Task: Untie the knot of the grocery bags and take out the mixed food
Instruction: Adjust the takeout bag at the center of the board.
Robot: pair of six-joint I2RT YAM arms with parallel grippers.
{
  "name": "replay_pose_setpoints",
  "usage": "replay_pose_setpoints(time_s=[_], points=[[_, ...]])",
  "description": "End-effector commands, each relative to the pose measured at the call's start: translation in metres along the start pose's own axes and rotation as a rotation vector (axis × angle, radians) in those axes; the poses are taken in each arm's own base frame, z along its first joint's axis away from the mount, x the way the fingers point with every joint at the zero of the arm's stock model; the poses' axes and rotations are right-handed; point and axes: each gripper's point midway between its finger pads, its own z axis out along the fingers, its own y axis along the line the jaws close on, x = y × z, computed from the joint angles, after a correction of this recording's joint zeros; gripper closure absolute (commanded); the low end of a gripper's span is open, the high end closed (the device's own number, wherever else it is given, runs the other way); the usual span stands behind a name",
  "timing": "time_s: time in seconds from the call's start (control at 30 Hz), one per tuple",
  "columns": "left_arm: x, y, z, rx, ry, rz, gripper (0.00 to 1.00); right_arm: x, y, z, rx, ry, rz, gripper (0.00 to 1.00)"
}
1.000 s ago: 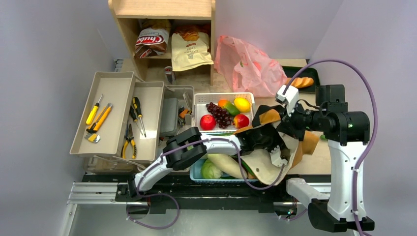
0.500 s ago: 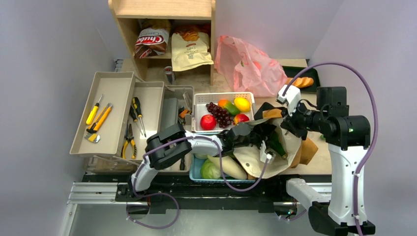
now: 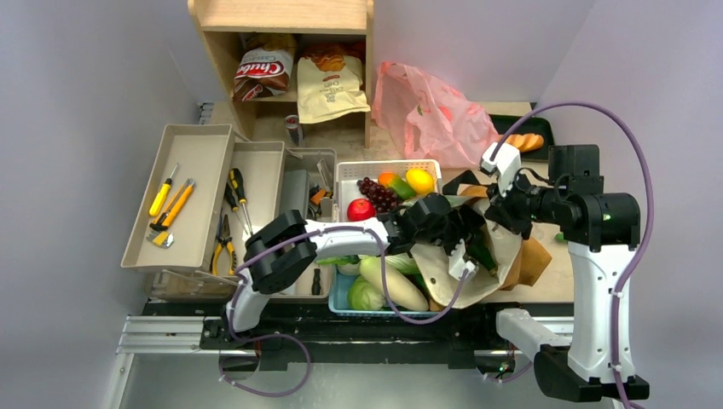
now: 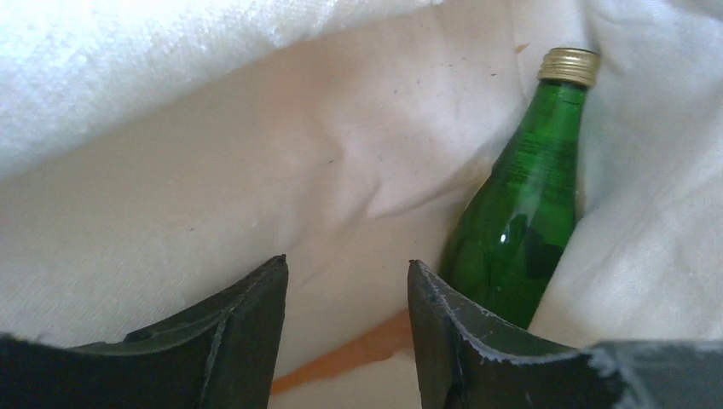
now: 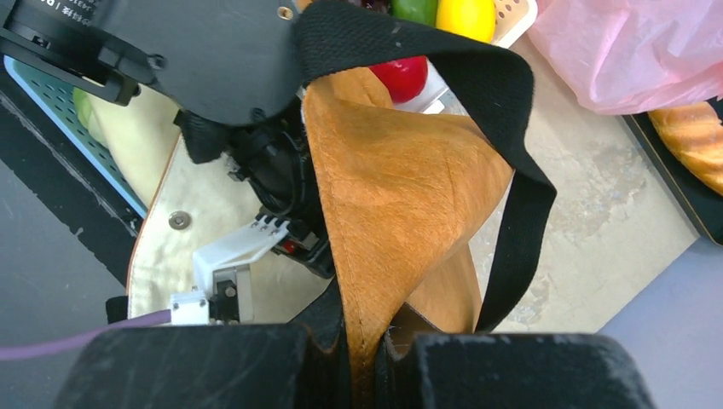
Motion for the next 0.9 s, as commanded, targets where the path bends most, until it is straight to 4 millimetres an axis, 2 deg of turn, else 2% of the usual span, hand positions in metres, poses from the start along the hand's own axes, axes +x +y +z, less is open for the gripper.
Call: replay_pose_setpoints(time_s=[0.0,0.17,0.27,0.4,0.67,0.73,0.87], points=[[-0.007,-0.036,0.009,0.208,-0.06,-0.007,0.46,-0.031,0.012,-0.014,-0.033,-0.147,-0.058,1.0],[-0.028,-0.054,0.013,0.346,-0.128,-0.03,0.45,-0.046,0.013,-0.011,-0.062,-0.206,-0.034,1.0],[-0.032,-0.063,0.027,0.382,-0.133,-0.005,0.45,-0.046,0.017,-0.008,-0.087,-0.21,-0.023,1.0],[-0.021,-0.094,0.043,0.503,-0.07,0.017,0.45,-0.04,0.024,-0.009,-0.102,-0.208,-0.01,1.0],[0.009,-0.131,0.061,0.583,0.024,0.067,0.41,-0.048,0.044,-0.015,-0.182,-0.26,0.071,1.0],[0.009,-0.132,0.061,0.592,0.022,0.058,0.37,-0.047,0.048,-0.015,-0.194,-0.264,0.083,1.0],[0.009,-0.133,0.058,0.63,0.026,0.075,0.41,-0.047,0.055,-0.016,-0.229,-0.272,0.091,1.0]])
